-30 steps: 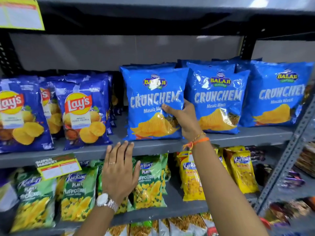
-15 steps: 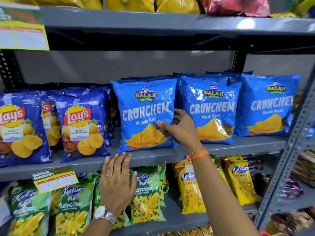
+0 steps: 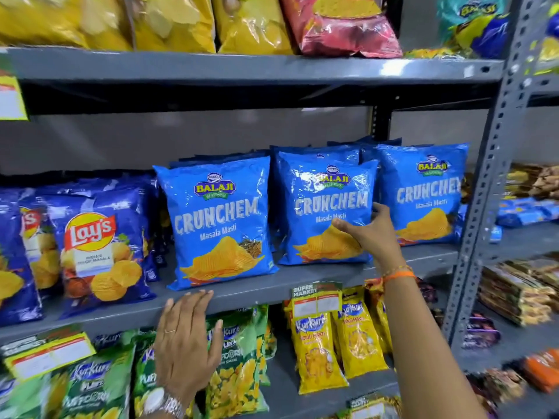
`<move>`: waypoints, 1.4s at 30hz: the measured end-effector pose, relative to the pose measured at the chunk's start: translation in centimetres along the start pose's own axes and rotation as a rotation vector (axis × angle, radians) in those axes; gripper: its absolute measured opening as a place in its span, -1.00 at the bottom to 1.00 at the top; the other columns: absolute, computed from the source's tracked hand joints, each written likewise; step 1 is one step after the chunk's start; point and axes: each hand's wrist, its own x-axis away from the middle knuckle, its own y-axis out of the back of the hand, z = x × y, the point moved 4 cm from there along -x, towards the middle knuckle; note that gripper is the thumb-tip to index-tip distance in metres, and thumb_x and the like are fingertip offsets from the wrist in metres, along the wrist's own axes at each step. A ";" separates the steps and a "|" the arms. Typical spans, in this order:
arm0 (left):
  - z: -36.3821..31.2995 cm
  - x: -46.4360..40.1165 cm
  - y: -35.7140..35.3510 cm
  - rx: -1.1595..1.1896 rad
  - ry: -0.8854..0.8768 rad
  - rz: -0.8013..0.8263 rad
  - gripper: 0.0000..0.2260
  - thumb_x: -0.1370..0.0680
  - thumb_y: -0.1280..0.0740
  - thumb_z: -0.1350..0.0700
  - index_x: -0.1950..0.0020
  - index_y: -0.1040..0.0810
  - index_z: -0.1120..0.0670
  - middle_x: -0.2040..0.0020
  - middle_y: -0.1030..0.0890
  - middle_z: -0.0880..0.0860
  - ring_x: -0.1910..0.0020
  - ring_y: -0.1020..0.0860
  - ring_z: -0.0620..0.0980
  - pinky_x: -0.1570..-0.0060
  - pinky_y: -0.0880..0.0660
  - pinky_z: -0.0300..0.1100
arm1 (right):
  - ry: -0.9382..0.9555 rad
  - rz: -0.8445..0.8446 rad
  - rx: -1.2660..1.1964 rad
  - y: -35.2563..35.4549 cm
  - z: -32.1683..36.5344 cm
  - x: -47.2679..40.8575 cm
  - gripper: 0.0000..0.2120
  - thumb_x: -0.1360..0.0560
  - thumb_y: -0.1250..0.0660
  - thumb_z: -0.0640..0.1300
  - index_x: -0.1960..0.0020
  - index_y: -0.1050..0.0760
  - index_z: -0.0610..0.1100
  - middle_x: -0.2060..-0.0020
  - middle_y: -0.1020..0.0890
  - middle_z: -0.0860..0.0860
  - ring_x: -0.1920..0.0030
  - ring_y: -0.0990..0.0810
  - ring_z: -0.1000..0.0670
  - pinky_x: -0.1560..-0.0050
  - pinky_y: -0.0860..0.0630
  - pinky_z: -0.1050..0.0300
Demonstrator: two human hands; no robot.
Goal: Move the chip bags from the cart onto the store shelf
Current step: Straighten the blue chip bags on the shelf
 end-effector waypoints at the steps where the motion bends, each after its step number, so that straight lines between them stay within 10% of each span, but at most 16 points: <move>1: -0.5 -0.1 -0.1 0.006 -0.022 0.007 -0.53 -0.60 -0.18 -0.07 -0.41 -0.50 0.15 -0.29 -0.60 0.13 -0.33 -0.49 0.16 -0.60 -0.14 0.04 | -0.016 0.051 -0.020 -0.1 -0.2 -0.5 0.02 -0.07 -0.69 0.19 -0.39 -0.35 -0.15 -0.28 -0.61 -0.09 -0.25 -0.62 -0.10 -0.28 -0.59 -0.17; 9: -2.0 -0.5 -1.1 0.027 -0.020 -0.004 -0.54 -0.57 -0.21 -0.02 -0.38 -0.52 0.19 -0.28 -0.60 0.14 -0.30 -0.50 0.15 -0.50 -0.30 0.15 | 0.078 0.377 -0.339 -0.3 -0.6 -3.5 -0.28 -0.20 -0.66 -0.04 -0.30 -0.47 0.09 -0.22 -0.68 -0.01 -0.18 -0.71 -0.05 -0.09 -0.70 -0.01; 26: -1.9 -0.4 -1.2 0.000 -0.031 0.035 -0.54 -0.61 -0.16 -0.05 -0.42 -0.45 0.17 -0.31 -0.54 0.13 -0.32 -0.47 0.17 -0.62 -0.09 -0.01 | 0.176 0.303 -0.271 1.0 -0.4 -6.1 -0.28 -0.25 -0.66 -0.16 -0.31 -0.42 0.03 -0.14 -0.70 -0.02 -0.05 -0.75 0.08 -0.03 -0.73 0.00; 30: -2.0 -0.6 -0.9 0.005 -0.037 0.084 -0.52 -0.64 -0.11 -0.09 -0.44 -0.45 0.16 -0.33 -0.54 0.10 -0.34 -0.48 0.14 -0.63 -0.07 -0.04 | 0.175 0.161 0.024 2.0 1.4 -3.9 -0.15 -0.30 -0.66 -0.03 -0.46 -0.31 -0.10 -0.03 -0.61 0.16 -0.01 -0.63 0.23 -0.12 -0.64 0.07; 36: 0.1 0.3 0.0 0.021 -0.030 0.078 -0.50 -0.59 -0.19 -0.05 -0.50 -0.40 0.11 -0.40 -0.50 0.08 -0.41 -0.45 0.12 -0.64 -0.06 -0.03 | 0.464 -0.326 0.242 1.1 6.7 4.2 -0.25 -0.32 -0.61 0.05 -0.38 -0.40 -0.19 -0.18 -0.59 -0.12 -0.18 -0.57 -0.14 -0.21 -0.55 -0.08; 39: 1.4 0.7 0.5 0.011 -0.033 0.103 -0.49 -0.59 -0.17 -0.07 -0.52 -0.36 0.08 -0.42 -0.48 0.06 -0.43 -0.42 0.10 -0.65 -0.02 -0.03 | 0.371 -0.010 0.016 -5.1 8.1 7.4 -0.26 -0.29 -0.60 0.15 -0.35 -0.41 -0.07 -0.06 -0.58 0.03 0.01 -0.58 0.09 -0.06 -0.59 0.15; 42: 2.2 0.6 0.7 -0.021 -0.020 0.128 -0.50 -0.60 -0.16 -0.09 -0.52 -0.37 0.04 -0.42 -0.47 0.07 -0.42 -0.41 0.12 -0.65 0.01 -0.03 | 0.200 0.339 0.052 -11.8 7.5 8.6 -0.01 -0.27 -0.60 0.21 -0.53 -0.22 -0.09 -0.33 -0.49 -0.03 -0.30 -0.52 -0.02 -0.30 -0.55 -0.04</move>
